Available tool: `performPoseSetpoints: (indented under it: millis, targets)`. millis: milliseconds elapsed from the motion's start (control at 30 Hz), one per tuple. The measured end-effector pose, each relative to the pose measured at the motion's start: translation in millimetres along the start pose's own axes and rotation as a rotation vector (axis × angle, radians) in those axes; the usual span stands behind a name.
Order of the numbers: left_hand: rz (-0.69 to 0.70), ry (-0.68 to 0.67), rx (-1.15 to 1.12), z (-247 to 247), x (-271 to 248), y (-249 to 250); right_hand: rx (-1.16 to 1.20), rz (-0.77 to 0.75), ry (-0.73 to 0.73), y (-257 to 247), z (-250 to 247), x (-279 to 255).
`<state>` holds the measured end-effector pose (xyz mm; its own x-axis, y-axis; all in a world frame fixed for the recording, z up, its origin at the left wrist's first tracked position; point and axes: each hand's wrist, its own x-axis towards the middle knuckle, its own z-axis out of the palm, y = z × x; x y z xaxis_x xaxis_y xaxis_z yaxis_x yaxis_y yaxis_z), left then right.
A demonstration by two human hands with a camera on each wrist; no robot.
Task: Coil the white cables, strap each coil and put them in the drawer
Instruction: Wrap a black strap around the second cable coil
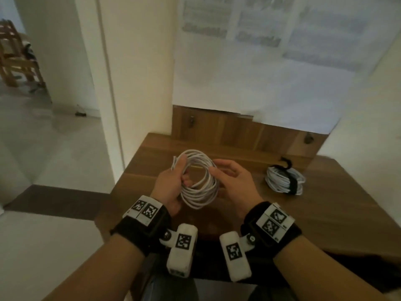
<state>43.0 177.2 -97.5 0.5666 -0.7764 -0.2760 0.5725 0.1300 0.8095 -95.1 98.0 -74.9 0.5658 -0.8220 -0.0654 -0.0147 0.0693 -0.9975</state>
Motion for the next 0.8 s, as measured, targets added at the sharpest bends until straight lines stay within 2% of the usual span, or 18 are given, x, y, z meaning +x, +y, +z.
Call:
performPoseSetpoints:
  millis: [167,267,333,500,800]
  targets:
    - [-0.087,-0.073,0.027,53.5,5.1,-27.5,-0.001,0.033,0.086,1.5,-57.7,-5.7]
    - [-0.108,-0.098,0.030,70.1,6.8,-36.1,-0.012,0.086,0.048,-2.3,-85.9,-7.6]
    - [-0.099,-0.103,-0.016,69.0,7.7,-26.3,-0.036,0.096,0.025,-8.6,-98.9,-8.7]
    - [-0.087,-0.001,-0.122,55.7,10.7,-11.4,0.032,0.132,0.087,-0.4,-118.3,-10.4]
    - [-0.136,-0.007,-0.189,42.1,-1.1,-18.2,0.023,0.188,0.094,19.2,-132.6,-23.7]
